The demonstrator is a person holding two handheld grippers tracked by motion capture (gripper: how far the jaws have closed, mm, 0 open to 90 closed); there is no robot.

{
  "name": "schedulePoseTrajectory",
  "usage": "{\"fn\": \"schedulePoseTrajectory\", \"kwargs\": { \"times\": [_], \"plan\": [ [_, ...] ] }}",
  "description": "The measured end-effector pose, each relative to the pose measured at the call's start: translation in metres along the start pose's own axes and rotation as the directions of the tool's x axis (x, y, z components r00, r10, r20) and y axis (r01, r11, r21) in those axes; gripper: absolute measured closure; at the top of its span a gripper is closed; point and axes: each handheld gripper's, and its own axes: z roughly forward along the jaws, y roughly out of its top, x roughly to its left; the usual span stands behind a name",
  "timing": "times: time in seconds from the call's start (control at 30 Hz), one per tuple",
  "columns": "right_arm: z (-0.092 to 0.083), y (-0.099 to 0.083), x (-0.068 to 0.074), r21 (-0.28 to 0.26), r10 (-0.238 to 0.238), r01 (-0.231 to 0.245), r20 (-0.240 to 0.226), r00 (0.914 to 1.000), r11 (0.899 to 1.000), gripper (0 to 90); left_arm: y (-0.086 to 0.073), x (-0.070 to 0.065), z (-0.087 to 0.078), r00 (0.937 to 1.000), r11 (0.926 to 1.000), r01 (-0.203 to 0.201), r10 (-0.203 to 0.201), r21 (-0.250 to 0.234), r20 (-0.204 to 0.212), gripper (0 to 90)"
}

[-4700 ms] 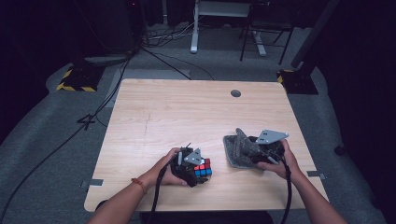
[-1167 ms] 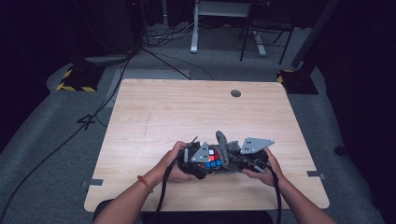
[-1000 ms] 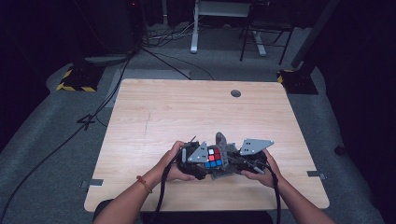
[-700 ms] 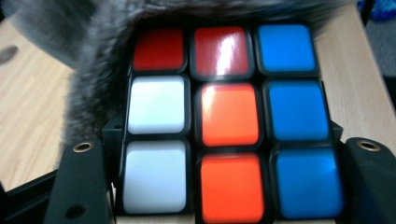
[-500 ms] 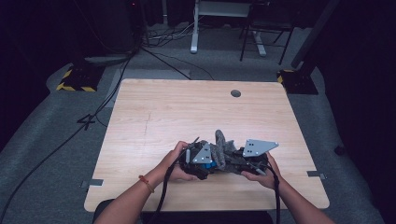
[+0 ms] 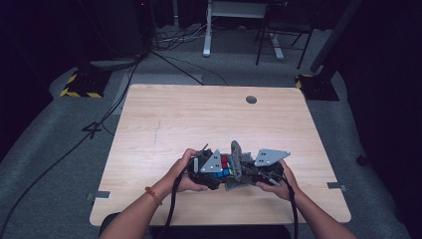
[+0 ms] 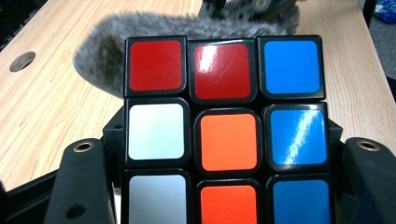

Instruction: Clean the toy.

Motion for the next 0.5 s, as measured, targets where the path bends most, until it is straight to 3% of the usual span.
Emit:
{"fn": "schedulePoseTrajectory", "kwargs": {
  "times": [0.17,0.23,0.33,0.4,0.5],
  "plan": [
    [-0.011,0.010,0.007,-0.073,-0.010,0.008,-0.032,0.9994,0.997,76.3,0.001,-0.005,0.011,0.9996,0.9978,-0.026,0.027,0.061,-0.006,33.2],
    [-0.011,0.014,0.014,-0.058,-0.048,0.047,-0.011,0.9988,0.997,76.3,0.002,-0.006,0.013,0.9993,0.9969,-0.036,0.036,0.070,-0.010,33.0],
    [-0.011,0.015,0.013,-0.076,-0.032,0.031,-0.015,0.9994,0.997,76.3,0.003,-0.005,0.014,0.9994,0.9970,-0.028,0.030,0.072,-0.018,33.1],
    [-0.010,0.015,0.013,-0.083,-0.027,0.025,-0.014,0.9996,0.996,76.4,0.005,-0.005,0.015,0.9985,0.9956,-0.045,0.047,0.082,-0.029,33.1],
    [-0.009,0.014,0.013,-0.065,-0.028,0.028,-0.001,0.9996,0.997,76.3,0.004,-0.004,0.013,0.9992,0.9974,-0.031,0.033,0.066,-0.023,33.3]
  ]
}}
